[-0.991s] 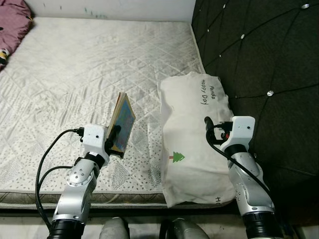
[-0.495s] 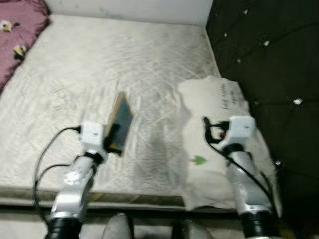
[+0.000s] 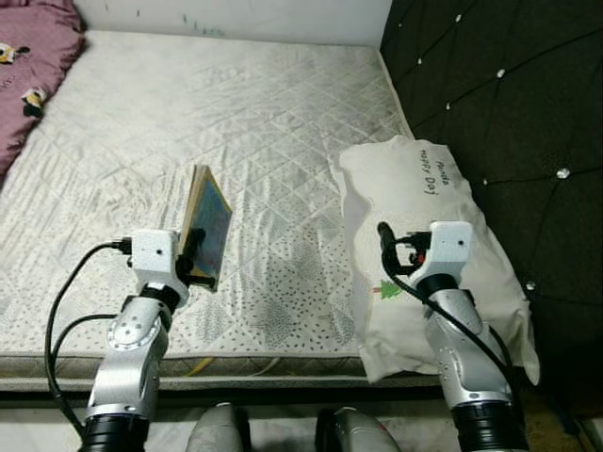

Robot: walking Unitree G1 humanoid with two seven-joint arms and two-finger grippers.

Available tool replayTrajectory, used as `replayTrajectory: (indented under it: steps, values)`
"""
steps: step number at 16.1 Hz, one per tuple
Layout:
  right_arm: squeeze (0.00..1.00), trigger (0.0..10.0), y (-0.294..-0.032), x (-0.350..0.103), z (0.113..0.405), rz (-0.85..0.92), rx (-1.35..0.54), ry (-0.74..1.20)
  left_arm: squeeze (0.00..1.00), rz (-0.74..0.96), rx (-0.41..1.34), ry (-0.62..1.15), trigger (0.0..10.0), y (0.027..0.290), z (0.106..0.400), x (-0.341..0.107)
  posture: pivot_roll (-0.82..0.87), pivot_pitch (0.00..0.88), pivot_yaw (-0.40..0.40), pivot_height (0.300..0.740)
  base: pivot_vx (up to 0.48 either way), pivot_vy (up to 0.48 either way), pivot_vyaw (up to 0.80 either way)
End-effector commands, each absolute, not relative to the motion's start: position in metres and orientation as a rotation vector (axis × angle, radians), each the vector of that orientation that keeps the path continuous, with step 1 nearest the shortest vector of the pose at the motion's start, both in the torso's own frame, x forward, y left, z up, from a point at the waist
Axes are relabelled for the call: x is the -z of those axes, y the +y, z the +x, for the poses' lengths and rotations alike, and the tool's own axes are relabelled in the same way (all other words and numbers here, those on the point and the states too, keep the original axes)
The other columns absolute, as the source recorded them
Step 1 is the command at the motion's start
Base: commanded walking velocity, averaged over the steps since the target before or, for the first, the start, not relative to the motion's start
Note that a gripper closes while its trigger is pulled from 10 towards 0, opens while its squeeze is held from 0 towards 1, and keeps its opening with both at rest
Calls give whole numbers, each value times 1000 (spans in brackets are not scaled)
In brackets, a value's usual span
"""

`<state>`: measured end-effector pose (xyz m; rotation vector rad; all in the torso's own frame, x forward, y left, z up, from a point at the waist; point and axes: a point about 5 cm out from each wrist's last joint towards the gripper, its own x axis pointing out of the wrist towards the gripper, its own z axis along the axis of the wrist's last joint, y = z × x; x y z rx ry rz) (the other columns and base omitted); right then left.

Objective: Clean up the room

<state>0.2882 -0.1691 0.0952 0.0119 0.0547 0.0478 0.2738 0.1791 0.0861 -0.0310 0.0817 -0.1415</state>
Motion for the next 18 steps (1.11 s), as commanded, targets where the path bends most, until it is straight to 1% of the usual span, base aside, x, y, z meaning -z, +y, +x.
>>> replayTrajectory:
  steps: [1,4,9,18]
  values:
    - [0,10000,-172,-98,288,15,-34,43,0,-38,156,49,10000,175,277,-93,30,116,-44,685,0,0,0]
    - [0,10000,-173,-99,288,12,-35,42,0,-64,160,53,10000,175,278,-93,29,114,-46,660,0,0,0]
    - [0,10000,-172,-99,289,25,-40,36,0,-31,139,34,10000,177,280,-95,29,114,-49,600,0,0,0]
    - [0,10000,-172,-98,290,9,-42,43,0,-79,141,-5,10000,184,283,-103,33,114,-55,600,0,0,0]
